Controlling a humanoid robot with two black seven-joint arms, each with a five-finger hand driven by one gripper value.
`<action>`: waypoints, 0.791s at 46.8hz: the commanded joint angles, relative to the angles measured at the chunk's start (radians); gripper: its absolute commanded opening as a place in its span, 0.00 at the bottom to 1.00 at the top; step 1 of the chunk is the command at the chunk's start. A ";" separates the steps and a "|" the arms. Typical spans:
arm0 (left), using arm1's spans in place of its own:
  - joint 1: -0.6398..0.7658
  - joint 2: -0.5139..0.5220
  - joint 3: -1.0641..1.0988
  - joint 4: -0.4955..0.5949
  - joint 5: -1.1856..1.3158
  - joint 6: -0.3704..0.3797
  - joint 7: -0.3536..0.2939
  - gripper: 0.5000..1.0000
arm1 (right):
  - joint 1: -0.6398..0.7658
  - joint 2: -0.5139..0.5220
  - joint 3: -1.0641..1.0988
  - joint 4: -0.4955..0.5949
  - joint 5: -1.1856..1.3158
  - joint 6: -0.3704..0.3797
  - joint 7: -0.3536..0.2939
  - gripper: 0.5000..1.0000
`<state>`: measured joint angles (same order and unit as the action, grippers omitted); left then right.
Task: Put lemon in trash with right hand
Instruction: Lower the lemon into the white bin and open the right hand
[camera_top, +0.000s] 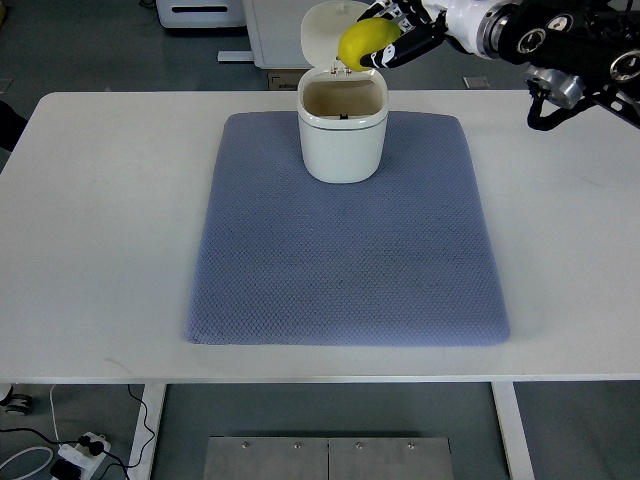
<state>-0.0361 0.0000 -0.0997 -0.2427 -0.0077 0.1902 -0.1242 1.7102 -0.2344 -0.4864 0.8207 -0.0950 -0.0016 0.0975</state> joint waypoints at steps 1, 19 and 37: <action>0.001 0.000 0.000 0.000 0.000 0.000 0.000 1.00 | 0.002 0.021 -0.017 -0.012 0.000 0.000 -0.010 0.00; -0.001 0.000 0.000 0.000 0.000 0.000 0.000 1.00 | -0.014 0.113 -0.044 -0.078 -0.003 -0.031 -0.033 0.00; 0.001 0.000 0.000 0.000 0.000 0.000 0.000 1.00 | -0.053 0.145 -0.069 -0.115 -0.009 -0.035 -0.039 0.00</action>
<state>-0.0359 0.0000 -0.0997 -0.2428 -0.0077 0.1901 -0.1242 1.6581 -0.0898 -0.5555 0.7059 -0.1042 -0.0373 0.0583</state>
